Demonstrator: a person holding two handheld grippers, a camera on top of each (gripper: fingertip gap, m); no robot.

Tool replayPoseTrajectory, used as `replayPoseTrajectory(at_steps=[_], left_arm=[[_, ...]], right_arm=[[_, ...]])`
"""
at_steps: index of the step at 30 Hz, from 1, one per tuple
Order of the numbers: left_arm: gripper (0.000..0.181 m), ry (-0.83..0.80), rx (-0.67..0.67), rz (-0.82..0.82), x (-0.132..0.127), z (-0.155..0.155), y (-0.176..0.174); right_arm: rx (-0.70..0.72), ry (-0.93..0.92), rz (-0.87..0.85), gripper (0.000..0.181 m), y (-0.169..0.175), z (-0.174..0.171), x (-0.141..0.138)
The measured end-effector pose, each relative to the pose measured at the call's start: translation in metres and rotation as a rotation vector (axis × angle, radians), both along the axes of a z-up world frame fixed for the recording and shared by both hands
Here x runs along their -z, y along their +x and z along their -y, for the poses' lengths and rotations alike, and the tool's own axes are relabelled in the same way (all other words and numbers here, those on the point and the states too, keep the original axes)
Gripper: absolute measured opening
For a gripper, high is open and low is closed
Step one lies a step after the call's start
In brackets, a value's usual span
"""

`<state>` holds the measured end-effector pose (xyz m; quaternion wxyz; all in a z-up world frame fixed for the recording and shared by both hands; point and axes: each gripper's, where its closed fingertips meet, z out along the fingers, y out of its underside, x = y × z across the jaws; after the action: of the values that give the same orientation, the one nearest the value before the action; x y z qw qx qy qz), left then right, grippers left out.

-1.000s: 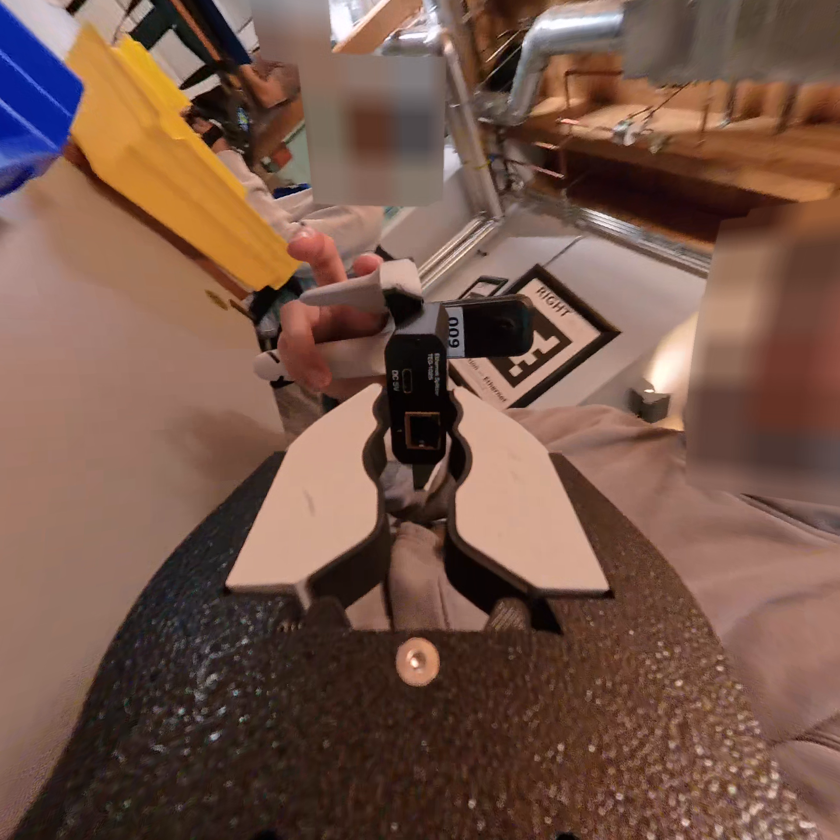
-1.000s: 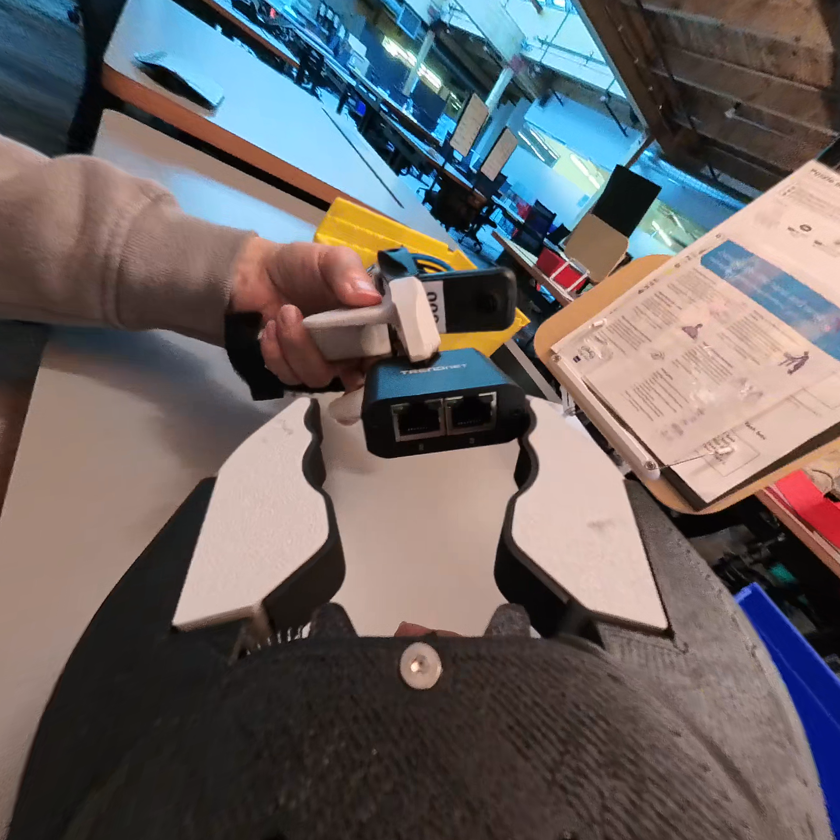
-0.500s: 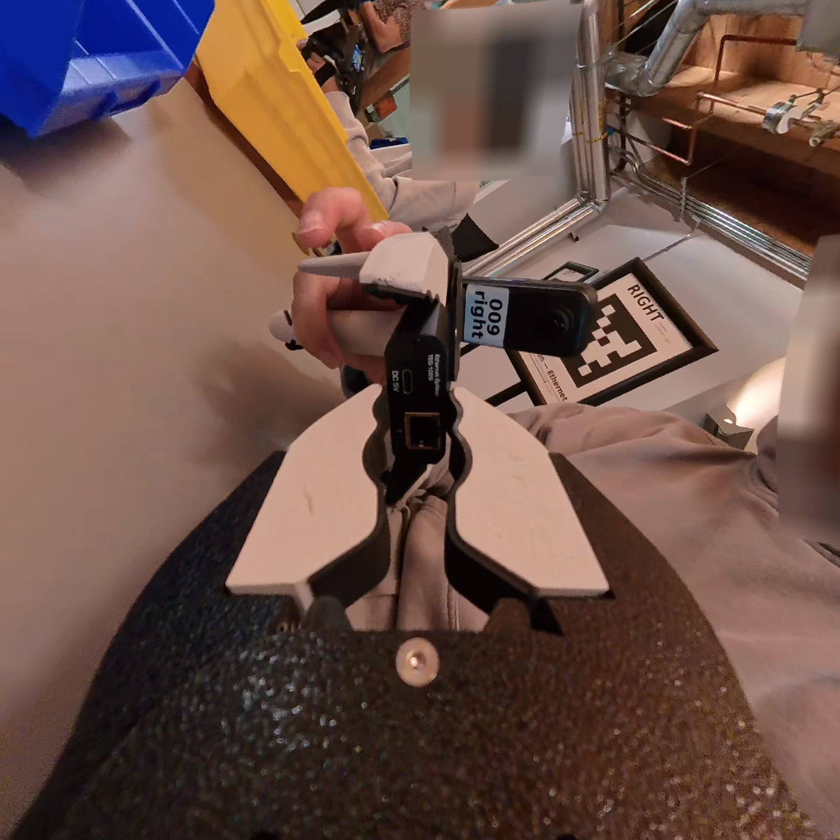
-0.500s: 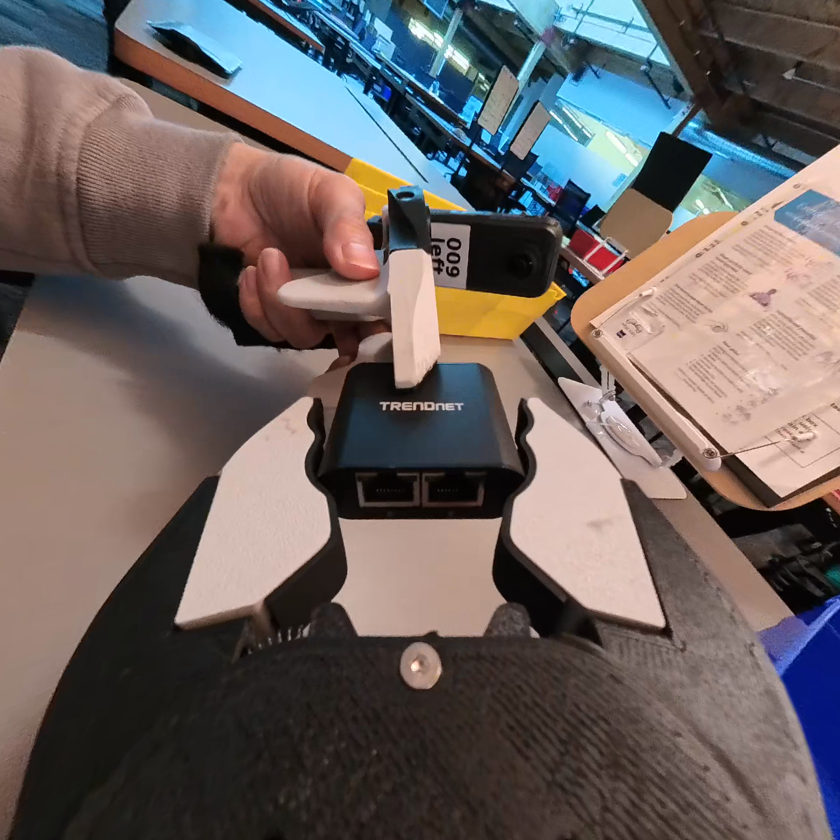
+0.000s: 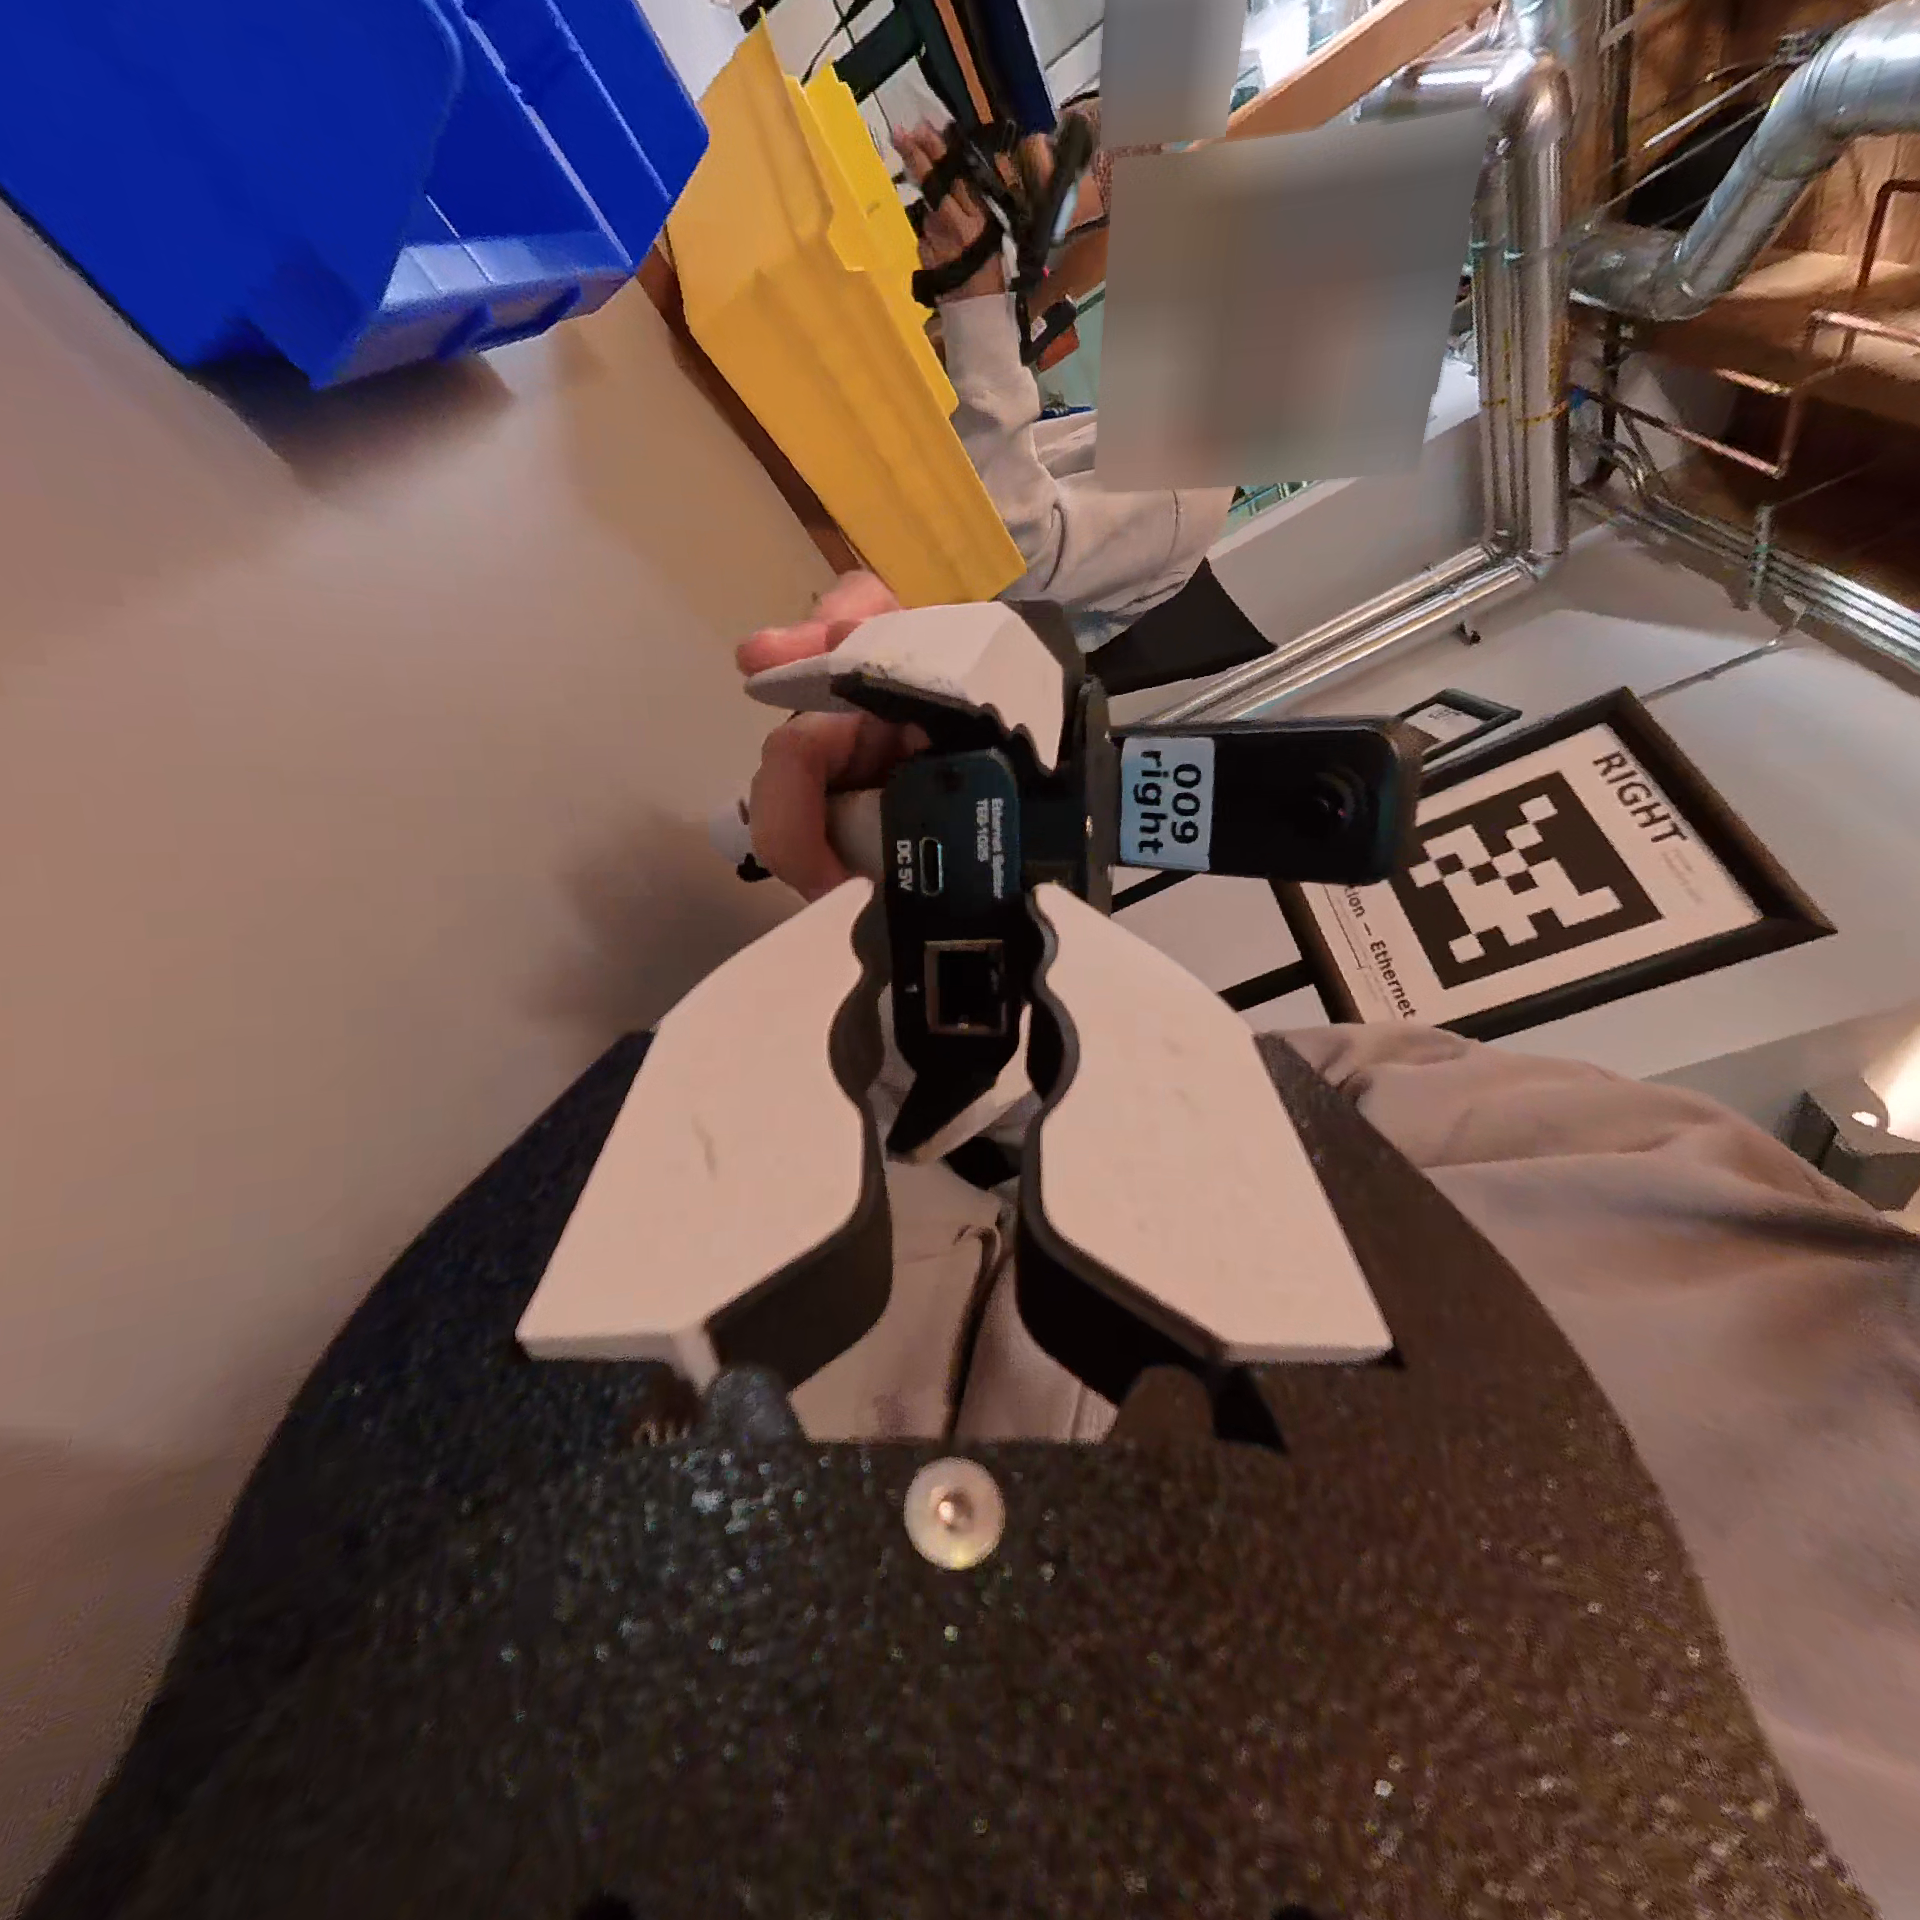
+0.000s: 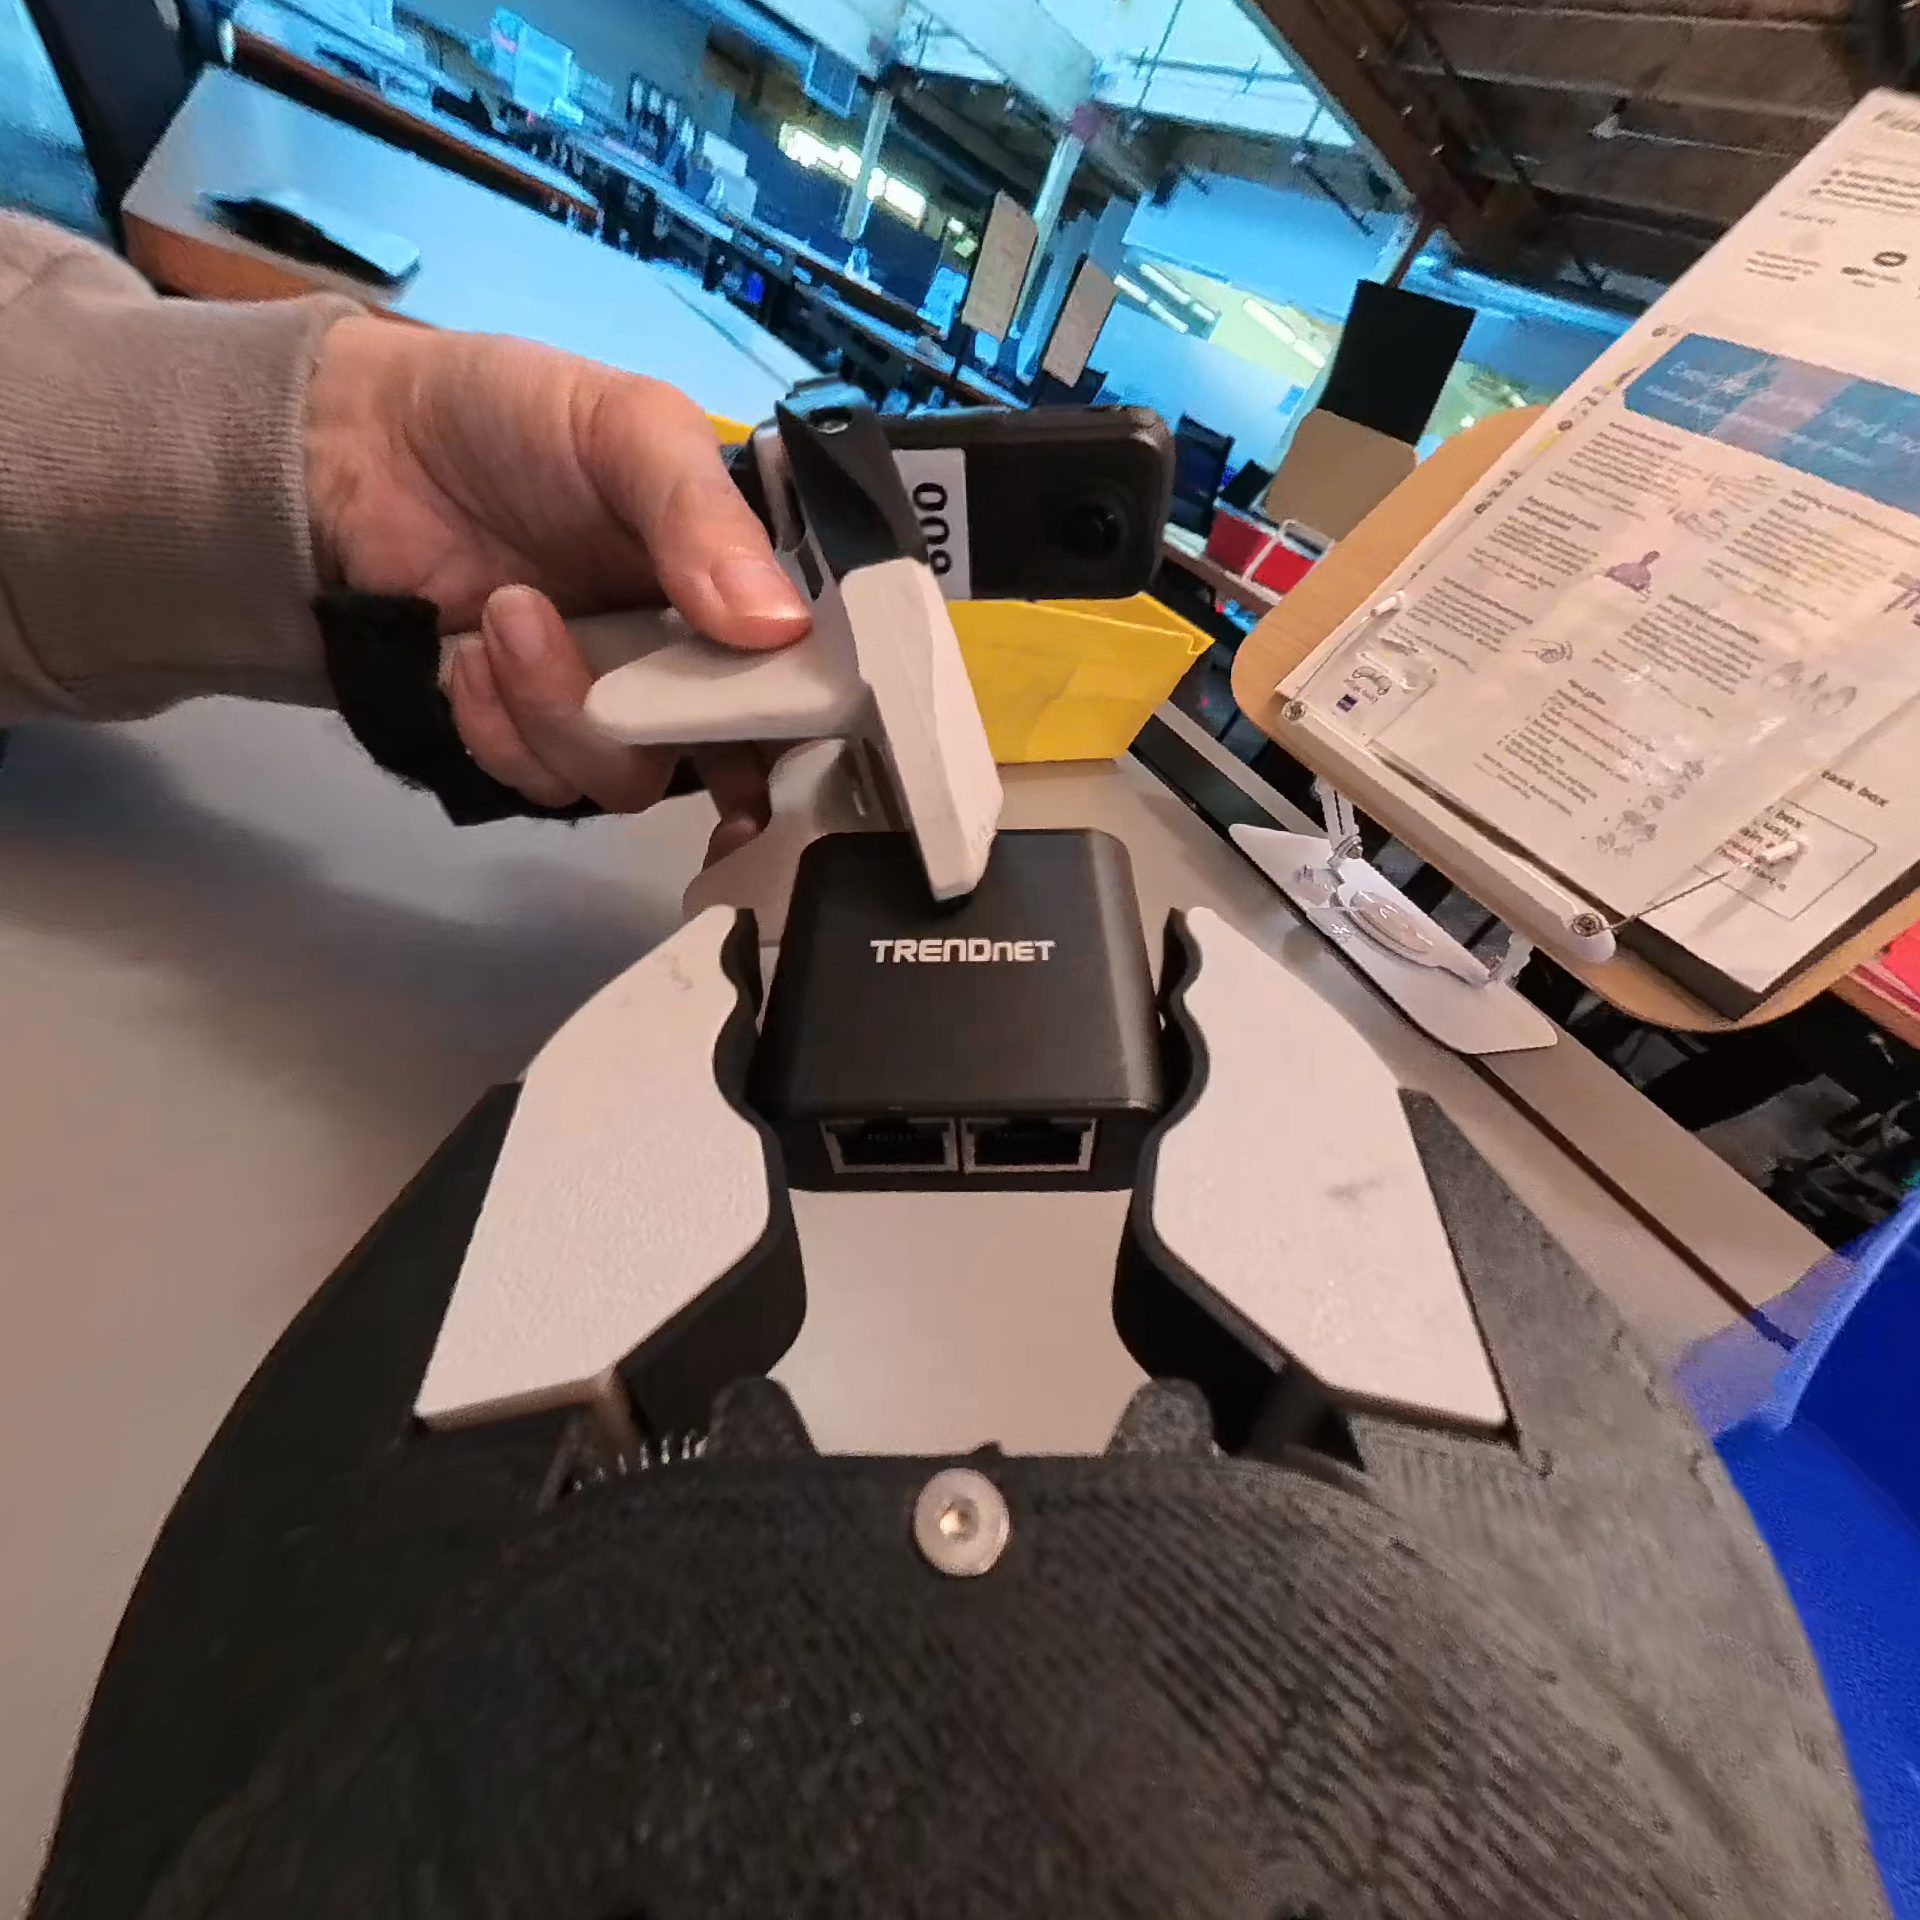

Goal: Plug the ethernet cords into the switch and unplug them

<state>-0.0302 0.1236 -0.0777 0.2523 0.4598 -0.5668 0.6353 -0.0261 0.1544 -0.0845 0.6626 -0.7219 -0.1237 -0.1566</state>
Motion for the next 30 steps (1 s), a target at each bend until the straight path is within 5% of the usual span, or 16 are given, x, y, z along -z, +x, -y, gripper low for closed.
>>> replayPoseTrajectory(at_steps=[6, 12, 17, 20, 23, 26, 30], left_arm=[[0.023, 0.074, -0.042, -0.019, 0.016, 0.002, 0.007], [0.03, 0.209, -0.205, 0.221, 0.002, -0.015, 0.024], [0.043, 0.654, -0.527, 0.445, -0.027, -0.115, 0.03], [0.049, 0.985, -0.665, 0.337, -0.023, -0.21, 0.016], [0.051, 1.234, -0.714, 0.056, -0.006, -0.308, -0.007], [0.047, 1.205, -0.726, -0.093, 0.008, -0.357, -0.011], [0.043, 1.057, -0.633, -0.219, 0.041, -0.357, 0.003]], right_arm=[[0.018, 0.025, -0.095, 0.074, 0.006, 0.002, 0.017], [-0.011, 0.13, -0.32, 0.074, 0.018, 0.012, 0.004], [-0.034, 0.231, -0.417, 0.074, 0.028, 0.024, -0.008], [-0.044, 0.217, -0.385, 0.074, 0.023, 0.022, -0.007], [-0.045, 0.204, -0.4, 0.074, 0.024, 0.02, -0.005], [-0.063, 0.207, -0.416, 0.074, 0.024, 0.021, -0.006], [-0.055, 0.209, -0.405, 0.074, 0.024, 0.021, -0.006]])
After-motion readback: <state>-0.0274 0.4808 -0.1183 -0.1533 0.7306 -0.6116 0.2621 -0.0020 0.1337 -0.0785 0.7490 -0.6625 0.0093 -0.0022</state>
